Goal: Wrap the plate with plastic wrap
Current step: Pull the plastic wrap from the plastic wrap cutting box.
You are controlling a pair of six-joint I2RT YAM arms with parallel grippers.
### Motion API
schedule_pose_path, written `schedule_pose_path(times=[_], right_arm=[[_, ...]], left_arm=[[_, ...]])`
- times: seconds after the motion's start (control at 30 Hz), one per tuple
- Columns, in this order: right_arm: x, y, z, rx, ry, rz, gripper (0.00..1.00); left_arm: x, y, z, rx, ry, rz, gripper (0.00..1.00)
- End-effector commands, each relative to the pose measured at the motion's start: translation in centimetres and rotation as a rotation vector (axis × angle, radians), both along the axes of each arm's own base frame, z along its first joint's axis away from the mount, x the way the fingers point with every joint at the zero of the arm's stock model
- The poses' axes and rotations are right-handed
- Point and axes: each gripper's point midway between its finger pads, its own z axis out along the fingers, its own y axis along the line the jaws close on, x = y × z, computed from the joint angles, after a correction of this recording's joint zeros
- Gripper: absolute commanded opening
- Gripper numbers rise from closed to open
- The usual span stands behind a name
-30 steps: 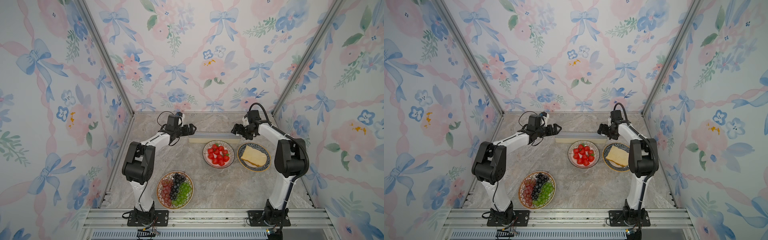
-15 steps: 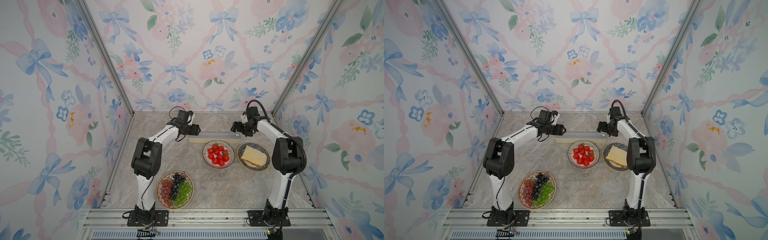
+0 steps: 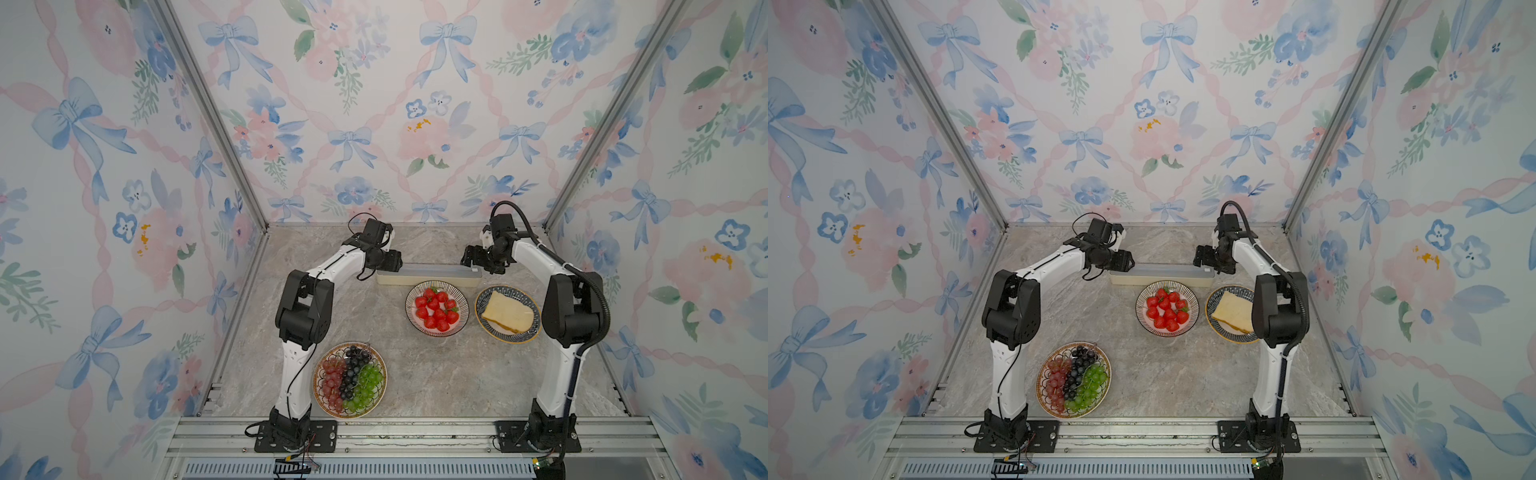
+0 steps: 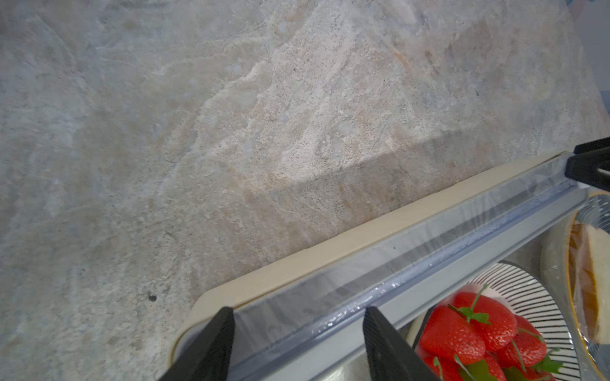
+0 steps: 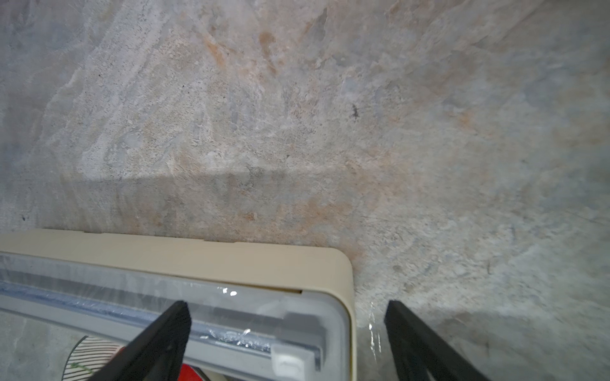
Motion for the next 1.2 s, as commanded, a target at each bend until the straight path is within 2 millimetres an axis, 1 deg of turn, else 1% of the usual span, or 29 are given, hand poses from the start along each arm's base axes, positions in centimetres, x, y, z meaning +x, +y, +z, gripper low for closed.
schedule_pose_path(times=[0.0,0.13,0.2,0.33,0.47,0.63,0.73,0.83,0.9,0.97,1.03,1.1,1.17], right_arm=[[-0.4,0.3,-0.5,-0.023,0.032,0.021,0.94],[-0.4,0.4,-0.5,-0.019,0.034,0.020,0.94],[-0.5,0.7,-0.7,-0.012,0.041,0.022,0.94],[-0.4,1.0,-0.9,0.000,0.042,0.019,0.94],[-0.5,1.3,-1.0,0.011,0.044,0.016,0.94],[-0.6,1.9,-1.1,0.028,0.042,0.018,0.94],[-0.7,2.0,-1.2,0.033,0.041,0.014,0.94],[-0.7,2.0,-1.3,0.035,0.041,0.012,0.94],[-0.6,1.9,-1.1,0.032,0.034,0.011,0.94],[-0.4,1.8,-0.7,0.034,0.017,0.008,0.94],[-0.1,1.7,0.1,0.039,-0.015,0.010,0.95],[0.3,1.3,1.3,0.035,-0.059,0.012,0.95],[0.5,0.8,2.5,0.022,-0.105,0.013,0.95]], left_arm=[[-1.4,-0.6,-2.1,0.035,0.064,-0.047,0.63],[-2.3,-1.8,-2.4,0.020,0.084,-0.086,0.63],[-2.8,-2.8,-2.4,0.005,0.091,-0.116,0.63],[-3.5,-5.6,-2.3,-0.045,0.101,-0.185,0.63],[-3.5,-8.4,-2.0,-0.101,0.106,-0.241,0.62],[-3.4,-11.1,-1.9,-0.167,0.119,-0.294,0.62],[-3.0,-12.8,-1.0,-0.220,0.113,-0.325,0.64],[-2.1,-14.0,1.4,-0.263,0.064,-0.348,0.64],[-1.2,-14.1,3.6,-0.266,0.005,-0.346,0.64],[-0.4,-13.5,5.8,-0.248,-0.063,-0.334,0.64],[0.3,-12.1,7.7,-0.213,-0.129,-0.318,0.64],[0.8,-10.1,9.2,-0.150,-0.199,-0.301,0.65],[1.0,-8.0,9.8,-0.088,-0.243,-0.292,0.66]])
